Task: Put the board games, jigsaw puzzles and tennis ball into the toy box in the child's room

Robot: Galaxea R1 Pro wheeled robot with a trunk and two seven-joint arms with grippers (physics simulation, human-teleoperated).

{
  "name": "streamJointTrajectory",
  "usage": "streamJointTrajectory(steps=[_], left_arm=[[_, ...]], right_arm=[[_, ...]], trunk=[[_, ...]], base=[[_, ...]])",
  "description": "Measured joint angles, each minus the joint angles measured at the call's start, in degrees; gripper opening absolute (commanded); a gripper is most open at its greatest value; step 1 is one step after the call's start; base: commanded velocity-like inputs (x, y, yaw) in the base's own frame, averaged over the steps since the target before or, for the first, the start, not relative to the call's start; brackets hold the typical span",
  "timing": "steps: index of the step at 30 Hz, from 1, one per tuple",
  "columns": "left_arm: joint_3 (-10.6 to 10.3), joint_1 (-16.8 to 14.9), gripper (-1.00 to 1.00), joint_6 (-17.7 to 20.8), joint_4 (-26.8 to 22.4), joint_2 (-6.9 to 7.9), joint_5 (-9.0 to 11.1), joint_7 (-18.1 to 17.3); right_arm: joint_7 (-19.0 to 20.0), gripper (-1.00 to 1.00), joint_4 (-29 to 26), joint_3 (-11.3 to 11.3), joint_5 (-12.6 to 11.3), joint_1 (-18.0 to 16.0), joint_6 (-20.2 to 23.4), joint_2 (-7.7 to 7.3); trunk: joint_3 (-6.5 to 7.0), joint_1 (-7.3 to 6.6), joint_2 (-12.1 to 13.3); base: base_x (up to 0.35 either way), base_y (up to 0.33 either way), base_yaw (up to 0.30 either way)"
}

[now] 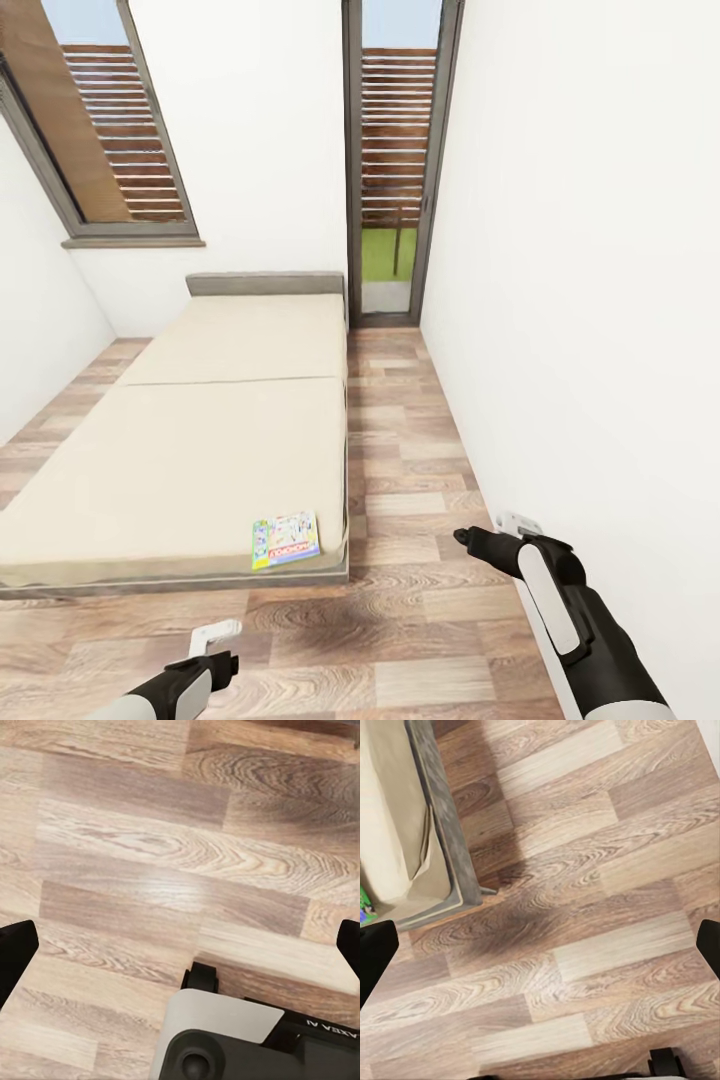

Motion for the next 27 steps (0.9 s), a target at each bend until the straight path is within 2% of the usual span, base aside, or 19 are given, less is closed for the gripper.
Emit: streamJointTrajectory(steps=[27], left_arm=[[0.00,0.33,1.00,-0.09,0.00,-0.50,-0.04,0.00]], right_arm=[[-0.02,1.00,-0.02,0.05,-0.04,-0.04,-0.04,0.05]], trunk=[[2.56,0.00,0.00]], base=[[0.000,0.000,0.000]])
